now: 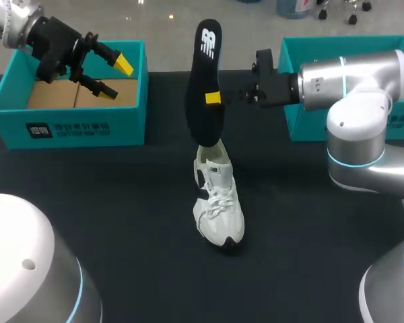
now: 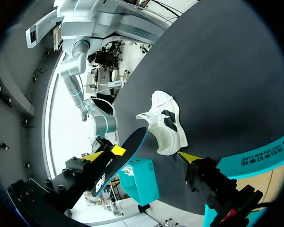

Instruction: Take the shoe out of the shoebox, open the shoe tongue, remove and reinsert the insole, then place the shoe into the shoebox

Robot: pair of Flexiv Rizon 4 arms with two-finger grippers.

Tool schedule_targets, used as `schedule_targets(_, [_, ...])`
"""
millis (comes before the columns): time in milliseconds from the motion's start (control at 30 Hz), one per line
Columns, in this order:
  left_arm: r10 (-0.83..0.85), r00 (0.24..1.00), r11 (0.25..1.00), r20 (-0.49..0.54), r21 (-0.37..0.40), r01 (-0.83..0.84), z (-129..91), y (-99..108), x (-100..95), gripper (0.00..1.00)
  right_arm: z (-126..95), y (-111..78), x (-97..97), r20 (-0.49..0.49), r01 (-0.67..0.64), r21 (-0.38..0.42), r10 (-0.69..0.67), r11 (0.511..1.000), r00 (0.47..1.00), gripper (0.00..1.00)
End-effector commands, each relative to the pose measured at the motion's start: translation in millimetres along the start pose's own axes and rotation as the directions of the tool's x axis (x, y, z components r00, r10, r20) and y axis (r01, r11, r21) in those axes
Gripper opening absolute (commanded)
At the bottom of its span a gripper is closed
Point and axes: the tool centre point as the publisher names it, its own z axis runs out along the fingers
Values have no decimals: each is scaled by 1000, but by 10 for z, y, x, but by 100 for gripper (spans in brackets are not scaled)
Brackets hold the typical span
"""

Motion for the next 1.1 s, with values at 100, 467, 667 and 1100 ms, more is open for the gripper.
schedule_targets(100, [0,1000,1000,-3,1,0,-5,-1,-2,100,48,-31,-47,3,28,1,-28,1000,1000,0])
schedule_targets(467, [0,1000,1000,-3,1,0,-5,-1,-2,100,80,-27,-348,38,227,76,-231,971,972,0])
schedule_targets(667, [0,1000,1000,-3,1,0,-5,-1,-2,100,90,-113,-506,20,235,93,-238,967,971,0])
schedule_targets(1100, [0,1000,1000,-3,1,0,-5,-1,-2,100,136,-261,-740,-85,256,89,-249,963,965,0])
